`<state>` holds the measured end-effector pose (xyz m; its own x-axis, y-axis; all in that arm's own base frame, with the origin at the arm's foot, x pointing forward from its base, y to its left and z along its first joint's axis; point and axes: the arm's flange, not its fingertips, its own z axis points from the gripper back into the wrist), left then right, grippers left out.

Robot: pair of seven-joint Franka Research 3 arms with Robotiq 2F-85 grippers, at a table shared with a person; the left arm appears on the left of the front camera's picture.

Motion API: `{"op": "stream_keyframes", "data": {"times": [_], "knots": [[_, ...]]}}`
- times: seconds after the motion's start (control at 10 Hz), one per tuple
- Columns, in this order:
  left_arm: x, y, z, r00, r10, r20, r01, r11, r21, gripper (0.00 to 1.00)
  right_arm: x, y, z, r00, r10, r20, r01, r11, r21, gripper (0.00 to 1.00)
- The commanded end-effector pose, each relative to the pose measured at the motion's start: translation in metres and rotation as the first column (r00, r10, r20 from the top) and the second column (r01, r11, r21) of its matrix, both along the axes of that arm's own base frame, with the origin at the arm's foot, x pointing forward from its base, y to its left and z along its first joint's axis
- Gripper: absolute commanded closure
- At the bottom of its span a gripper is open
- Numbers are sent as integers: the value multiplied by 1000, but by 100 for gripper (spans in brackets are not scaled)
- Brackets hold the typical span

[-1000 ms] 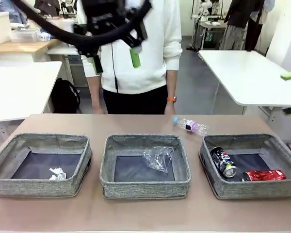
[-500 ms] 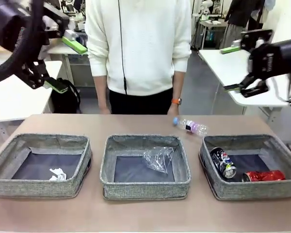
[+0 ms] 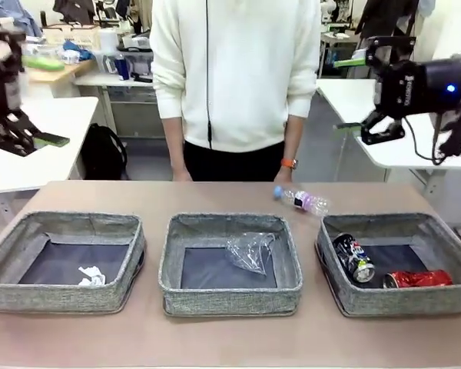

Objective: Sort the waste into the appropriate baskets.
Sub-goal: Place the picked waste into the Fabric basket indicated by the person, then pick up the waste item pointed out by the person.

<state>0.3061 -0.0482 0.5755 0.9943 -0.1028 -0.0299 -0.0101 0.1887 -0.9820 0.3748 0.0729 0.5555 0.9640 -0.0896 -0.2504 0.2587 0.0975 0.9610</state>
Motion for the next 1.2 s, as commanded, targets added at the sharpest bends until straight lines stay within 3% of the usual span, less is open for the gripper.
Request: {"op": "stream_keyframes", "data": {"times": [0.0, 1.1], "knots": [[-3, -11, 20, 1000, -16, 16, 15, 1000, 19, 10, 0, 10, -3, 1000, 8, -1, -8, 1000, -27, 0], [-3, -11, 20, 1000, -16, 16, 15, 1000, 19, 10, 0, 10, -3, 1000, 8, -1, -8, 1000, -27, 0]]}}
